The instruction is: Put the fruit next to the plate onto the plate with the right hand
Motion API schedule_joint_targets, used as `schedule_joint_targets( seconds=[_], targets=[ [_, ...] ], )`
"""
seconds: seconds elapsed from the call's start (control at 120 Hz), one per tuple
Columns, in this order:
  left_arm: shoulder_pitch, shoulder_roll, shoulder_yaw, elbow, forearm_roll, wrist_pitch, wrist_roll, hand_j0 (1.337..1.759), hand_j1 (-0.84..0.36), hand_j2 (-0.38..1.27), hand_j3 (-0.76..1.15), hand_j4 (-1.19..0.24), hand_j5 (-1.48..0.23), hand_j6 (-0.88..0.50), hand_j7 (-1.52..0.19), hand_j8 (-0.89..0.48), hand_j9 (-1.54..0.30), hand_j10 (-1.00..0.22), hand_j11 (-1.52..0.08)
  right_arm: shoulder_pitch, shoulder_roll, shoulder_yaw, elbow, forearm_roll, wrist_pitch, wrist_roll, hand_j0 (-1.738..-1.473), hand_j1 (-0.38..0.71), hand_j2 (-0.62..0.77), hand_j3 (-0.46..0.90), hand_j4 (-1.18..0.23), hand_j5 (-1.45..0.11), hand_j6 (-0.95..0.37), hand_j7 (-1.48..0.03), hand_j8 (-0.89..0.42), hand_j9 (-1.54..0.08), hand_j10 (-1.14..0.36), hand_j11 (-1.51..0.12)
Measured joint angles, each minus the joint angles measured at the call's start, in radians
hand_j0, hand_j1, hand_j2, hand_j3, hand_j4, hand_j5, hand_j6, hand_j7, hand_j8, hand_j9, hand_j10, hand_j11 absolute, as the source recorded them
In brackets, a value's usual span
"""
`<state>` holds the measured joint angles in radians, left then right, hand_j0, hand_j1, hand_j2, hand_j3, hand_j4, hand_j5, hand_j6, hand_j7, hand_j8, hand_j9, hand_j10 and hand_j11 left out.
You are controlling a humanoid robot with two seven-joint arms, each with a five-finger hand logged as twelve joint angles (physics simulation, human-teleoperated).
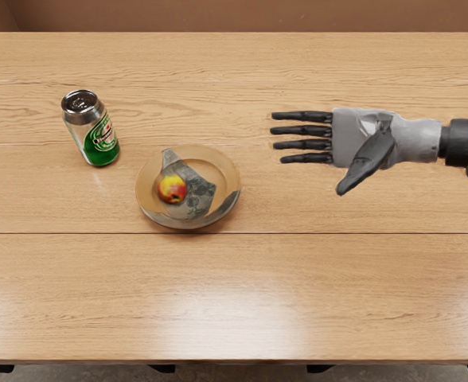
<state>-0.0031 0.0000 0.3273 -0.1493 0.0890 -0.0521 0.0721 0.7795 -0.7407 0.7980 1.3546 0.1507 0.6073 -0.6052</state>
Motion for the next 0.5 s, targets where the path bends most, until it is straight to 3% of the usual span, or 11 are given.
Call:
schedule_joint_targets(
  seconds=[0.25, 0.5],
  targets=[
    [0.000, 0.000, 0.000, 0.000, 0.000, 0.000, 0.000, 1.658, 0.06, 0.05, 0.00, -0.24, -0.32, -0.24, -0.32, -0.24, -0.32, -0.24, -0.32, -0.067, -0.140, 0.000, -0.031, 0.169, 0.004, -0.003, -1.658, -0.30, -0.01, 0.00, -0.04, -0.05, -0.04, -0.05, -0.04, -0.05, -0.04, -0.05],
    [0.000, 0.000, 0.000, 0.000, 0.000, 0.000, 0.000, 1.658, 0.06, 0.05, 0.00, -0.24, -0.32, -0.24, -0.32, -0.24, -0.32, -0.24, -0.32, -0.075, -0.173, 0.000, -0.021, 0.213, 0.004, 0.000, -1.658, -0.30, -0.01, 0.00, -0.03, -0.05, -0.03, -0.05, -0.03, -0.05, -0.04, -0.05]
  ],
)
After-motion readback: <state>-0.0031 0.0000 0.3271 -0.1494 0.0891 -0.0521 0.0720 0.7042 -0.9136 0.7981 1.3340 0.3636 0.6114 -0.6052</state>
